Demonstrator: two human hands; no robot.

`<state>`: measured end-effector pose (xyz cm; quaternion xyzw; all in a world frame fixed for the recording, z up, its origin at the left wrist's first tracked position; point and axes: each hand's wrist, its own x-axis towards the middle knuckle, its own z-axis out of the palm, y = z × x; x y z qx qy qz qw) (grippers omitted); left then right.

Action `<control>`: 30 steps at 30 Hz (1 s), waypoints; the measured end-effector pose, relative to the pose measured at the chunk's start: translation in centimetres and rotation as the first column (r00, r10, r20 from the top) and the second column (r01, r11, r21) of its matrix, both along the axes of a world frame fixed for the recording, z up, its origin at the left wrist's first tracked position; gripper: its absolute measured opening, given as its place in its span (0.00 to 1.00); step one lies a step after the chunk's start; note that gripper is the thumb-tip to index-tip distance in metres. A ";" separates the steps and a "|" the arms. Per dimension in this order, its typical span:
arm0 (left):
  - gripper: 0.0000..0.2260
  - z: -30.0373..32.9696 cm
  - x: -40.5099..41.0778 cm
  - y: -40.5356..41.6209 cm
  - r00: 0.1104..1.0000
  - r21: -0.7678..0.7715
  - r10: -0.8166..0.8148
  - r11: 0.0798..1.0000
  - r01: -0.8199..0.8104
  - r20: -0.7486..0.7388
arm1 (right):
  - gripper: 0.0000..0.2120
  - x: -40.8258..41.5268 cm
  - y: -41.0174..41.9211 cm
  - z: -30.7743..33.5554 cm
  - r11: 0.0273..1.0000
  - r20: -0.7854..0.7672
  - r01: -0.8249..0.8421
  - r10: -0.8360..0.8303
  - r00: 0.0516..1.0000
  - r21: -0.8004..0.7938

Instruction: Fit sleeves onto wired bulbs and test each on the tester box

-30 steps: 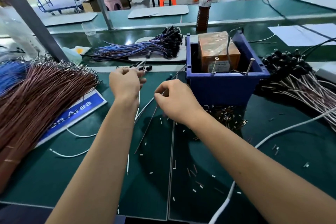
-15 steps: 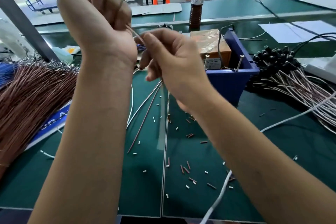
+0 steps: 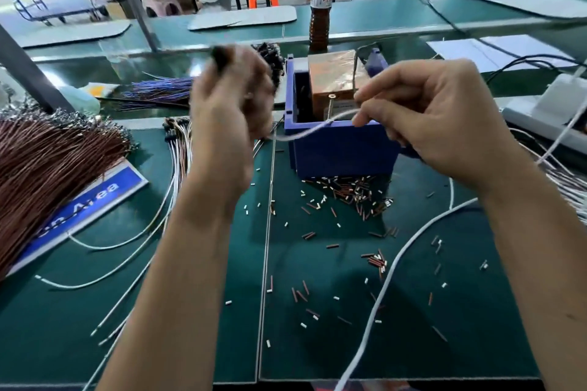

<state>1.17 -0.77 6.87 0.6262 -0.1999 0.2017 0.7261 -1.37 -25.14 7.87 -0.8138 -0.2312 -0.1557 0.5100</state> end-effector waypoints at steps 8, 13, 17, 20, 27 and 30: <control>0.08 -5.9 -1.6 -6.1 0.982 0.686 -0.031 0.719 -0.109 0.189 | 0.04 0.2 -1.9 -5.3 0.988 0.080 0.091 -0.081 0.993 -0.128; 0.05 -8.0 -1.1 -6.7 0.979 0.670 0.036 0.724 -0.165 0.202 | 0.06 0.0 -2.5 -7.8 0.979 0.100 0.194 -0.187 0.977 -0.068; 0.03 -9.2 -0.9 -6.8 0.974 0.634 0.112 0.743 -0.215 0.198 | 0.03 0.0 -2.4 -8.5 0.970 0.100 0.197 -0.184 0.978 -0.144; 0.02 -9.5 -0.5 -6.5 0.966 0.605 0.134 0.758 -0.243 0.219 | 0.04 0.1 -2.5 -8.8 0.967 0.070 0.203 -0.194 0.978 -0.151; 0.01 -9.6 -0.5 -6.3 0.958 0.606 0.131 0.750 -0.265 0.255 | 0.03 0.0 -2.5 -8.8 0.974 0.055 0.182 -0.176 0.983 -0.132; 0.01 -9.6 -0.7 -6.3 0.961 0.606 0.124 0.754 -0.253 0.246 | 0.03 -0.1 -2.4 -8.9 0.980 0.050 0.169 -0.164 0.985 -0.104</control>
